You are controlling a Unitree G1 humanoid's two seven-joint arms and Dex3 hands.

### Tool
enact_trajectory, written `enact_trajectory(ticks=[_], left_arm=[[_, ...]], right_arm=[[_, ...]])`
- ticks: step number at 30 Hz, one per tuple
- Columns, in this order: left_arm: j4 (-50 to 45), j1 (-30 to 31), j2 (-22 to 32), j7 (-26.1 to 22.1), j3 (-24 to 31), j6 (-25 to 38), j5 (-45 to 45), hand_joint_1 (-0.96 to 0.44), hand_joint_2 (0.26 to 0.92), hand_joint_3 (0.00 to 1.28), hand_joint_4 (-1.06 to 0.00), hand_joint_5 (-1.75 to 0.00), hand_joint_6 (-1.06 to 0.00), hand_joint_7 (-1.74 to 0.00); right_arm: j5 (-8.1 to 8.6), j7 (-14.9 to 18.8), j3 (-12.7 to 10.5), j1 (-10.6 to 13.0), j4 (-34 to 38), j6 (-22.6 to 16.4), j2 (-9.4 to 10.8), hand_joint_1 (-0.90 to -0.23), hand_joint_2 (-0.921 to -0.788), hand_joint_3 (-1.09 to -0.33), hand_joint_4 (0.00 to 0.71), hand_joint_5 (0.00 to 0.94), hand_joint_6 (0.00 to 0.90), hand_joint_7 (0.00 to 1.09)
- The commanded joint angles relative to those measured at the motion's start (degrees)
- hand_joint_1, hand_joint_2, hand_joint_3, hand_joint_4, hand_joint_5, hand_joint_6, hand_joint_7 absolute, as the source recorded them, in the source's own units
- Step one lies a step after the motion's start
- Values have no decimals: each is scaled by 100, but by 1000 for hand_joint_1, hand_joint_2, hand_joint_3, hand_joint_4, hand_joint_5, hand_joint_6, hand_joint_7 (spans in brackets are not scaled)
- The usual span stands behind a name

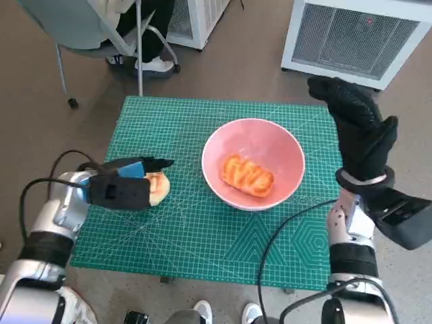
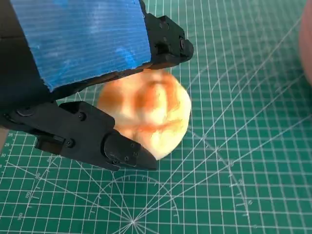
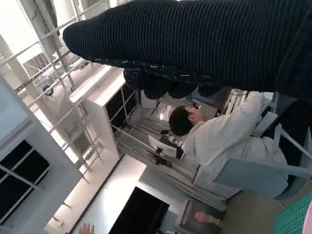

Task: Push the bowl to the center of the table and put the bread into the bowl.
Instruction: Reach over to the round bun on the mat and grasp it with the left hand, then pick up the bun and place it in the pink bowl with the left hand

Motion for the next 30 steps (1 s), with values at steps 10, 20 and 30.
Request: enact_trajectory(ticks=[10, 20, 30], left_arm=[[661, -198, -186, 935, -328, -263, 482, -105, 898, 13, -665, -104, -691, -135], [200, -278, -26, 1614, 174, -1105, 17, -3, 919, 53, -709, -1204, -656, -1017], [-762, -661, -238, 1714, 841, -1271, -615, 0, 920, 64, -636, -1313, -702, -992]], right_arm=[[83, 95, -34, 33, 62, 17, -34, -619, -921, -708, 347, 1, 346, 47], [83, 106, -23, 19, 96, -13, -42, -619, -921, -706, 348, 1, 347, 46], [49, 81, -16, -20, 167, -37, -35, -620, -921, -707, 347, 0, 347, 44]])
